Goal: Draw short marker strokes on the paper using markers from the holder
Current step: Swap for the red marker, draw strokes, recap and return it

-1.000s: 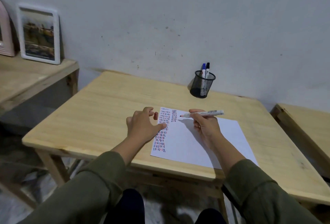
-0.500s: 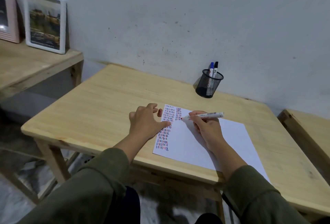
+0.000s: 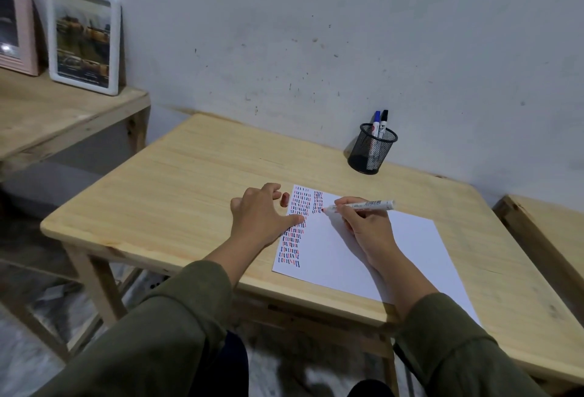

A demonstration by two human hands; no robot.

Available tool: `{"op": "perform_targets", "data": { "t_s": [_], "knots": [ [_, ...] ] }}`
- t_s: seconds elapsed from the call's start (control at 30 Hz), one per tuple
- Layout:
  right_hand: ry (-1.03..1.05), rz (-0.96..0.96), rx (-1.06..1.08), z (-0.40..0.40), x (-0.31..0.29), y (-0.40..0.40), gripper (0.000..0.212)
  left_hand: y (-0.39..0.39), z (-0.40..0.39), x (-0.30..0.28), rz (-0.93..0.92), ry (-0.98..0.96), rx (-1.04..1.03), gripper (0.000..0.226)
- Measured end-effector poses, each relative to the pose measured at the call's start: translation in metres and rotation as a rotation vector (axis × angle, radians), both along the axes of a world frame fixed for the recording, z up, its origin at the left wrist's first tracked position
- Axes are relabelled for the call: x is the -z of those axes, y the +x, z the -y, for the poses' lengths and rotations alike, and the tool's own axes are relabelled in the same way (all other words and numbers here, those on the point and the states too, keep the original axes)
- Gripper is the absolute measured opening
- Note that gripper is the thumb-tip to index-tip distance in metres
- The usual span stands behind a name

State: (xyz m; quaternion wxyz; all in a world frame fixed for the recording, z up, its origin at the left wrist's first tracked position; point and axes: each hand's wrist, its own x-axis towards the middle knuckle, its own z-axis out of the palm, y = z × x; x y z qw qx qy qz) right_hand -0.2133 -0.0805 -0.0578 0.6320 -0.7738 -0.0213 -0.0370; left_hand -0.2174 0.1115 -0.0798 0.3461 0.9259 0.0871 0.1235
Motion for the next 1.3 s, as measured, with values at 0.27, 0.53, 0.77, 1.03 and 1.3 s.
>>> {"op": "perform_targets", "data": {
  "t_s": [0.27, 0.53, 0.77, 1.03, 1.3],
  "knots": [
    [-0.015, 0.002, 0.016, 0.0, 0.0, 0.002, 0.014, -0.002, 0.0, 0.0, -0.008, 0.012, 0.011, 0.077],
    [0.089, 0.007, 0.003, 0.002, 0.002, 0.0, 0.013, -0.004, 0.0, -0.003, 0.029, 0.015, 0.028, 0.029],
    [0.285, -0.082, 0.072, -0.004, -0.017, -0.01, 0.016, -0.003, 0.001, -0.009, 0.09, -0.292, -0.037, 0.007],
    [0.32, 0.101, -0.061, -0.016, -0.067, -0.019, 0.021, 0.004, 0.03, -0.066, 0.101, -1.011, -0.06, 0.006],
    [0.298, 0.217, -0.065, -0.01, -0.089, -0.025, 0.024, 0.007, 0.05, -0.101, 0.056, -1.301, 0.024, 0.023]
  ]
}}
